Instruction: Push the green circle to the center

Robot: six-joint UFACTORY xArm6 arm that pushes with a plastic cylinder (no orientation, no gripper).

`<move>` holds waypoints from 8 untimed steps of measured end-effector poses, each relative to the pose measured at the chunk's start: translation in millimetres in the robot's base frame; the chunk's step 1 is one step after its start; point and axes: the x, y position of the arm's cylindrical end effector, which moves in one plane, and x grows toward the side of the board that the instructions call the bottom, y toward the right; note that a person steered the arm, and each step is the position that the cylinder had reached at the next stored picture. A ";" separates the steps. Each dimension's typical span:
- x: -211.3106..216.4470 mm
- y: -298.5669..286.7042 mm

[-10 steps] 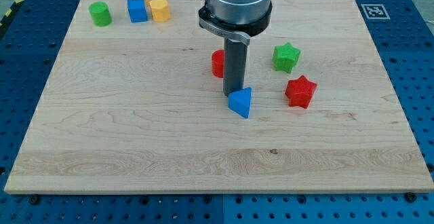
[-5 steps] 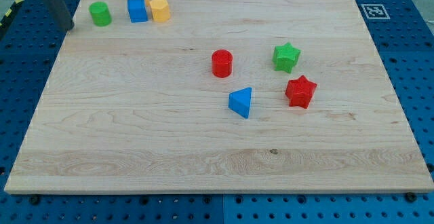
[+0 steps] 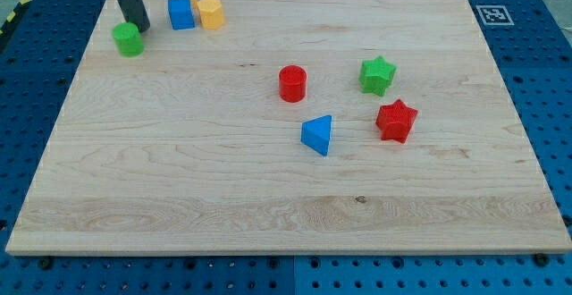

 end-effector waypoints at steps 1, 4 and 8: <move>21.3 0.0; 54.2 -43.9; 131.9 -44.6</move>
